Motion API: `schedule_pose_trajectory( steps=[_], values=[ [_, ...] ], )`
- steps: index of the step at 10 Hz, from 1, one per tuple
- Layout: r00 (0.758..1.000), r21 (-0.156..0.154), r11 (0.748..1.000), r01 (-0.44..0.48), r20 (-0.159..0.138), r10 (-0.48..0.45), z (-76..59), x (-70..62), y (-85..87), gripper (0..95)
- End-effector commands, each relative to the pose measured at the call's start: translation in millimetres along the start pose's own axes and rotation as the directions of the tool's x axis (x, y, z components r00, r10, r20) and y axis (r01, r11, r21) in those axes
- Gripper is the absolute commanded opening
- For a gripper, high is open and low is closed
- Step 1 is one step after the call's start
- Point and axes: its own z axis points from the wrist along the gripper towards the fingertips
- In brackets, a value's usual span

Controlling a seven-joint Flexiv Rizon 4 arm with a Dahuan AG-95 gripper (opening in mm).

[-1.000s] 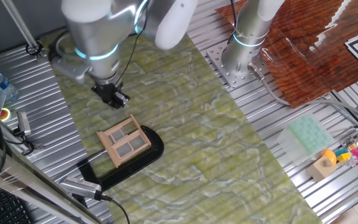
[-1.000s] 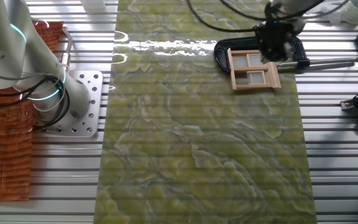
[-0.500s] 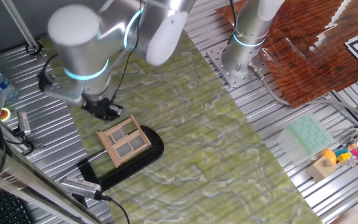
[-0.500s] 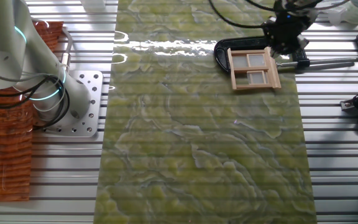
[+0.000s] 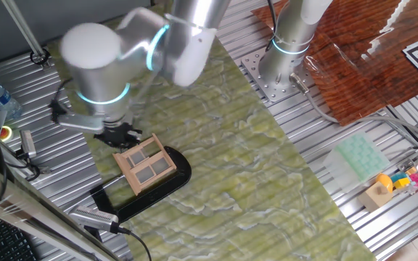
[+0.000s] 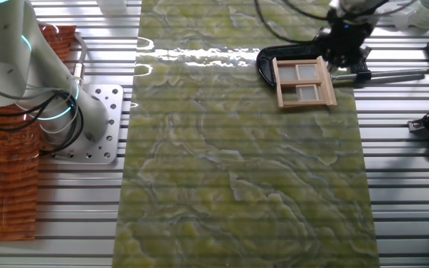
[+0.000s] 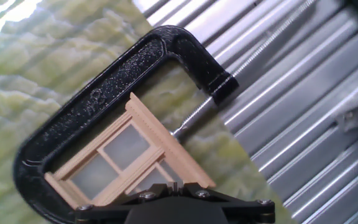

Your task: Close a sliding window

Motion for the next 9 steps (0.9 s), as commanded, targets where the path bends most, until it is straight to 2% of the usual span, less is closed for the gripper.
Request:
schedule_pose_trajectory(
  steps=[1, 2, 3, 4, 5, 7, 9],
  values=[
    [0.999, -0.013, 0.999, 0.044, -0.005, -0.044, 18.2, -1.1, -0.1, 0.0],
    [0.998, -0.018, 0.998, 0.058, -0.008, -0.058, 25.4, 0.3, 1.1, 0.0],
    [0.998, -0.024, 0.998, 0.066, -0.011, -0.066, 26.5, 0.6, 1.3, 0.0],
    [0.993, -0.1, 0.988, 0.117, 0.0, -0.118, 26.9, 0.4, 1.7, 0.0],
    [0.99, -0.116, 0.983, 0.139, 0.014, -0.139, 26.4, -1.0, 3.0, 0.0],
    [0.987, -0.114, 0.98, 0.163, 0.012, -0.163, 30.0, -1.1, 4.7, 0.0],
    [0.975, -0.116, 0.968, 0.221, 0.025, -0.219, 31.0, -2.9, 7.1, 0.0]
  ],
)
